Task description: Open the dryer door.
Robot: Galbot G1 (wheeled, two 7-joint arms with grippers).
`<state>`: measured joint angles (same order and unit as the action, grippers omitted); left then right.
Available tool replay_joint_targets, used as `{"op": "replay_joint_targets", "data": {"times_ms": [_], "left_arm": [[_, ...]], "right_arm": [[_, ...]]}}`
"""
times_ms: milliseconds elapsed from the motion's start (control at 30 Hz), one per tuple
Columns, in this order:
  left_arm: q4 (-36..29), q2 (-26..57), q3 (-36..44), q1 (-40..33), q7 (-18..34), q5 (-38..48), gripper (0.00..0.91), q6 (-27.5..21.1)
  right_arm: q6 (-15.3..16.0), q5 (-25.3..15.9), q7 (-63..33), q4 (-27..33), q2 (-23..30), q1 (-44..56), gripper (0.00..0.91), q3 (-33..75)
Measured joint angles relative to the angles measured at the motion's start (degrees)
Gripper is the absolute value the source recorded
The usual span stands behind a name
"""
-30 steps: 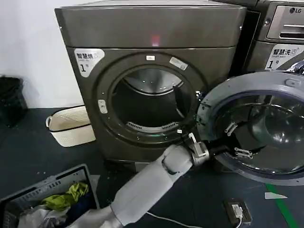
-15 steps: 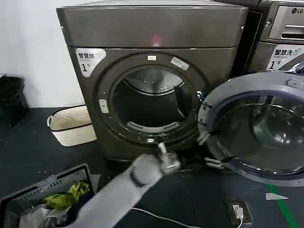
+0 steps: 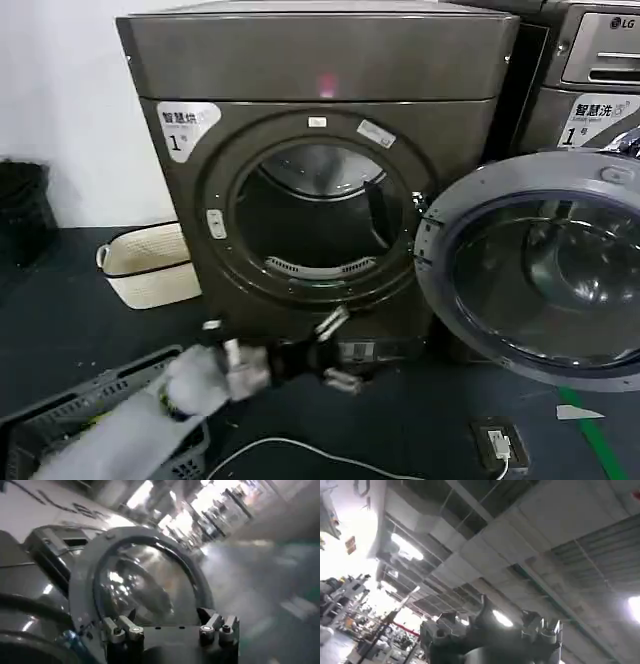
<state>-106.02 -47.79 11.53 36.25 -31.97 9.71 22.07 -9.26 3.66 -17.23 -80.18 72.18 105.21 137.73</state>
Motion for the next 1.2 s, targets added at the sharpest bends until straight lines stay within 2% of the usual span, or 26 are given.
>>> {"op": "replay_joint_targets", "data": {"times_ms": [233,433,567,867,1033,1200], "left_arm": [[-1.5,11.11,-6.58,4.66,0.14,-11.04,0.907,8.98],[-0.34,19.64,-14.57,10.56,4.33,-26.21,0.907,19.54],[1.31,24.08,-17.31,11.76,8.98,-36.74,0.907,24.99],[4.48,30.35,-17.89,11.97,15.39,-64.56,0.907,25.3],[5.63,33.53,-17.77,13.6,15.29,-80.73,0.907,25.3],[7.0,35.75,-18.01,15.0,15.57,-89.94,0.907,25.24]], "right_arm": [[0.0,-0.01,0.11,-0.6,-0.21,-0.8,0.907,-1.67],[1.27,1.05,0.05,-1.13,0.38,-1.5,0.907,-2.99],[1.45,2.63,0.3,-1.24,1.07,-1.76,0.907,-4.22],[1.05,5.77,1.65,0.22,1.13,-1.99,0.907,-5.58],[1.03,7.48,2.57,0.44,0.62,-2.55,0.907,-6.02],[0.56,7.85,3.34,0.24,0.82,-3.51,0.907,-7.09]]}}
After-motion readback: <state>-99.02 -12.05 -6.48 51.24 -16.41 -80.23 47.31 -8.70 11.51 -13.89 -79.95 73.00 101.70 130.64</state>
